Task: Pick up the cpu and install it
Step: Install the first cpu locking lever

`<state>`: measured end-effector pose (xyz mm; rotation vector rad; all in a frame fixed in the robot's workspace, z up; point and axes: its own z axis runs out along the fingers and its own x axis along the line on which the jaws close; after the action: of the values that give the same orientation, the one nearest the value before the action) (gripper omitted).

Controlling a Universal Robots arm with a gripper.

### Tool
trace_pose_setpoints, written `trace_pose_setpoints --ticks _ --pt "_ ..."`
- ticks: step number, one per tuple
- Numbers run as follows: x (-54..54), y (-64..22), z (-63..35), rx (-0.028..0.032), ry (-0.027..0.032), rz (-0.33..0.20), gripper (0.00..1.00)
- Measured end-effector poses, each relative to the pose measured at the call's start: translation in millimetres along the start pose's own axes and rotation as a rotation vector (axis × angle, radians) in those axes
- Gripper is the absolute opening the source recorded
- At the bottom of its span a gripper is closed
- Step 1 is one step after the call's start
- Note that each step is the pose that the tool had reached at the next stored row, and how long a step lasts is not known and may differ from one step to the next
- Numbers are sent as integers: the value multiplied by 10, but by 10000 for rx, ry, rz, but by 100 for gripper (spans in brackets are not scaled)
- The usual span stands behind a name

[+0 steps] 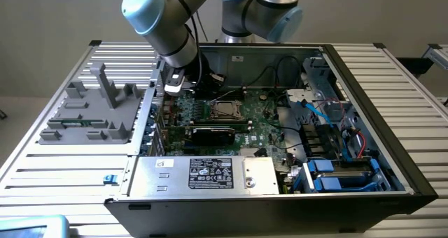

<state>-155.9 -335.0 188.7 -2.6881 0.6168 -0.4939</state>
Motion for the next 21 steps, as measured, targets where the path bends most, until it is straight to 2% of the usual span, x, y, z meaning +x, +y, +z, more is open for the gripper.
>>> trace_pose_setpoints --ticks 10,21 --pt "32 -6 44 -26 17 1 11" --pt "44 2 75 -116 54 -34 11"
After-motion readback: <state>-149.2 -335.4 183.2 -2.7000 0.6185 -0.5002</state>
